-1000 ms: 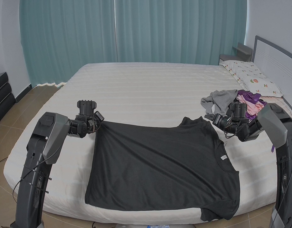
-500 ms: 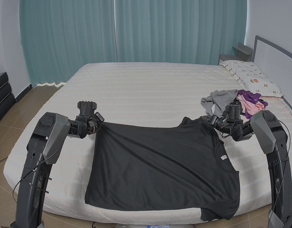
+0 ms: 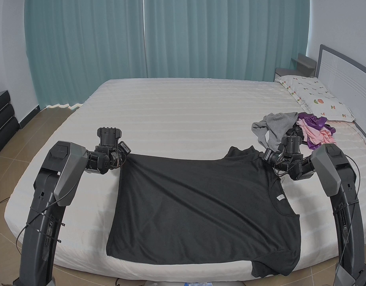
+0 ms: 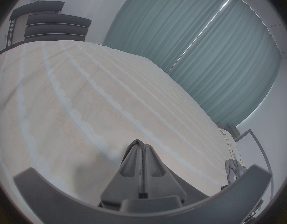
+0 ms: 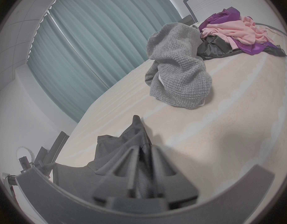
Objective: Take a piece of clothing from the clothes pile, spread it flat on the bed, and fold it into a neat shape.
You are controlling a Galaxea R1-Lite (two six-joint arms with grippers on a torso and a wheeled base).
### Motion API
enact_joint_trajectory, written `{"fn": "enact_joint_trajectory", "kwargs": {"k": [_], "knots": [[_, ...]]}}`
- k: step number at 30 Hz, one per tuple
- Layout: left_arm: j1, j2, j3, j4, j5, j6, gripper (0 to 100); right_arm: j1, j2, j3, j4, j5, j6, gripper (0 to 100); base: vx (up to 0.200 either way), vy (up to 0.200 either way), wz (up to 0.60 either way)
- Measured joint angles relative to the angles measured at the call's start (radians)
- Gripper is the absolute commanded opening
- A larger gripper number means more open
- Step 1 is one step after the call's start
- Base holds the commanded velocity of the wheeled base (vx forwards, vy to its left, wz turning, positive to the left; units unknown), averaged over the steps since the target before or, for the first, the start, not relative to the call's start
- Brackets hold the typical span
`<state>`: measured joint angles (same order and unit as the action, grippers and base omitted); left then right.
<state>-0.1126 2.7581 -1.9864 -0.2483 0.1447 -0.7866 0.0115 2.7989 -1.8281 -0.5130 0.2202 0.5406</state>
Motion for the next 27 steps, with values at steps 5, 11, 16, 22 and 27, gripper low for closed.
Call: {"fn": "enact_joint_trajectory", "kwargs": {"k": [5,11,16,22,27], "knots": [[0.000,0.000,-0.001,0.000,0.000,0.000,0,-0.003,0.002,-0.018,-0.009,0.000,0.006,0,0.000,0.000,0.00],[0.003,0.001,-0.009,-0.005,0.000,0.002,0,-0.013,-0.005,-0.060,-0.046,-0.023,0.044,0,0.000,0.000,0.00],[0.002,0.000,-0.013,-0.021,-0.001,0.004,0,-0.026,-0.013,-0.110,-0.053,-0.042,0.054,0,0.000,0.000,0.00],[0.002,0.000,-0.014,-0.113,0.000,0.002,0,-0.034,-0.019,-0.162,-0.086,-0.071,0.055,0,0.000,0.000,0.00],[0.002,0.001,-0.014,-0.118,0.000,0.002,0,-0.028,-0.023,-0.169,-0.100,-0.077,0.051,0,0.000,0.000,0.00]]}}
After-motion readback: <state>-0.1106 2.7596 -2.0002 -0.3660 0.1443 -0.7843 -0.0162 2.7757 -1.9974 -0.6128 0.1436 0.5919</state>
